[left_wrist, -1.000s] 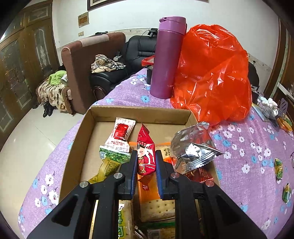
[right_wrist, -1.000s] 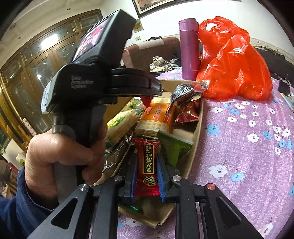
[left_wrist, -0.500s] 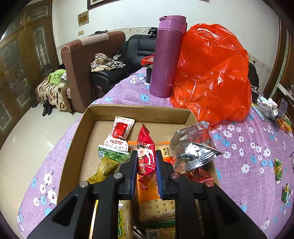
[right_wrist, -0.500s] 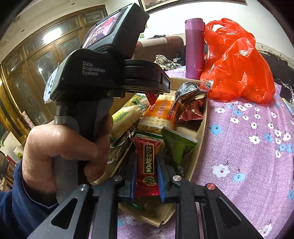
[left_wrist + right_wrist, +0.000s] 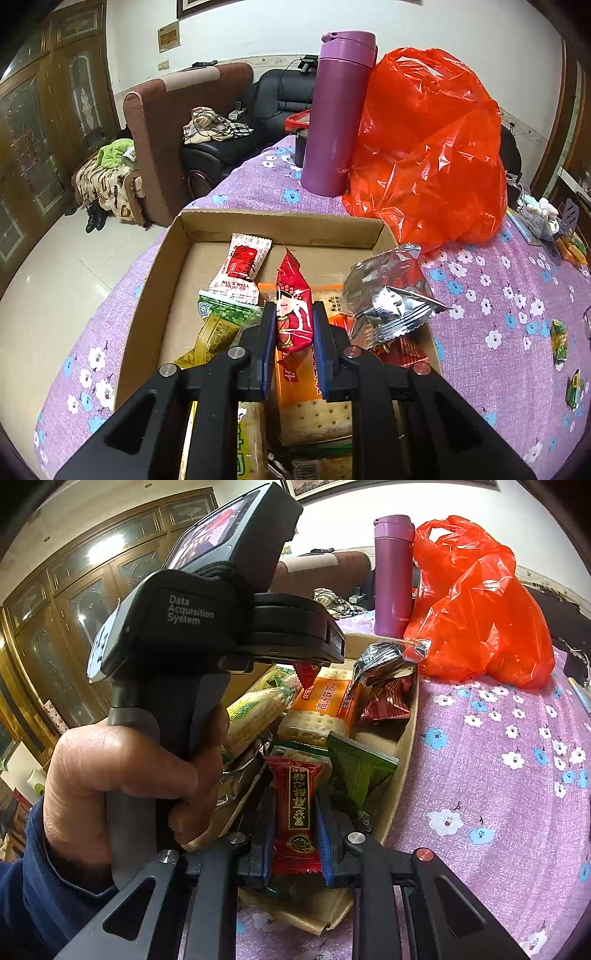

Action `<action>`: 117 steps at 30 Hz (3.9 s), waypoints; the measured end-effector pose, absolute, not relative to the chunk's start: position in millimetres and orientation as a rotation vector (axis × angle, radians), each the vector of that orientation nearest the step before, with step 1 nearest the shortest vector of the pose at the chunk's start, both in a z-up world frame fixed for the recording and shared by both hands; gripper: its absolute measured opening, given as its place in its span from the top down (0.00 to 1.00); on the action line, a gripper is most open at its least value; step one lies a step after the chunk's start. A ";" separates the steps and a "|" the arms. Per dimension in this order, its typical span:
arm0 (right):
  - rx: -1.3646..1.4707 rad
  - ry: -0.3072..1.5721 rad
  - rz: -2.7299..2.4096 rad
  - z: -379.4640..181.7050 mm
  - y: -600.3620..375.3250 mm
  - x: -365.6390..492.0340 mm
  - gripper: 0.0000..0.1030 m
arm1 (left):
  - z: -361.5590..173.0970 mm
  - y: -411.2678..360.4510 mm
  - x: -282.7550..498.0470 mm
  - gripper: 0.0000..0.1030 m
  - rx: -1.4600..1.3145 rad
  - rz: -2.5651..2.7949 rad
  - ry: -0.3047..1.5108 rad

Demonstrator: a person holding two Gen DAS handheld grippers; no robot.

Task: Organize snacks
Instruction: 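Lower both candies into the cardboard tray and open both tools, then move both tools back over the green pea packets on the table, then grasp the green garlic pea packet with the left tool while the right tool grasps a green packet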

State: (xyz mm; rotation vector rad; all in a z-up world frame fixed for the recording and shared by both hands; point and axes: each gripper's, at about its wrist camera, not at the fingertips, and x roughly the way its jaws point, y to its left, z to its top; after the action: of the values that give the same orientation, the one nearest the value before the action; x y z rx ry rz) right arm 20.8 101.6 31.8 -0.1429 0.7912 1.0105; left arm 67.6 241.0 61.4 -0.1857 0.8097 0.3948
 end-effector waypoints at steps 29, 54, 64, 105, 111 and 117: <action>-0.029 0.738 0.990 54.9 77.4 28.8 0.77 | 85.6 242.7 53.0 0.57 -0.234 0.399 0.670; 0.483 0.895 0.317 30.7 -227.4 132.9 0.44 | 118.8 189.7 36.2 0.55 -0.160 0.281 0.574; 0.464 0.984 0.587 27.4 -199.3 122.7 0.43 | 135.2 91.2 47.8 0.43 -0.061 -0.027 0.687; 0.145 0.963 0.288 22.7 -212.2 124.8 0.62 | 12.4 -76.2 189.1 0.66 0.089 -0.173 1.023; 0.131 0.934 0.313 26.8 -205.4 119.9 0.63 | 25.3 -56.4 153.5 0.67 0.074 -0.201 0.989; 0.098 0.904 0.383 28.9 -186.4 111.9 0.63 | 39.3 -27.4 102.2 0.67 0.064 -0.226 0.944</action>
State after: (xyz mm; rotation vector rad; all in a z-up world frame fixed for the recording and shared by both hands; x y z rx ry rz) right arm 111.9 -186.4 28.9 0.0978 0.9040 0.3825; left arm 102.2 -27.4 39.3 0.0642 0.9441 -0.2263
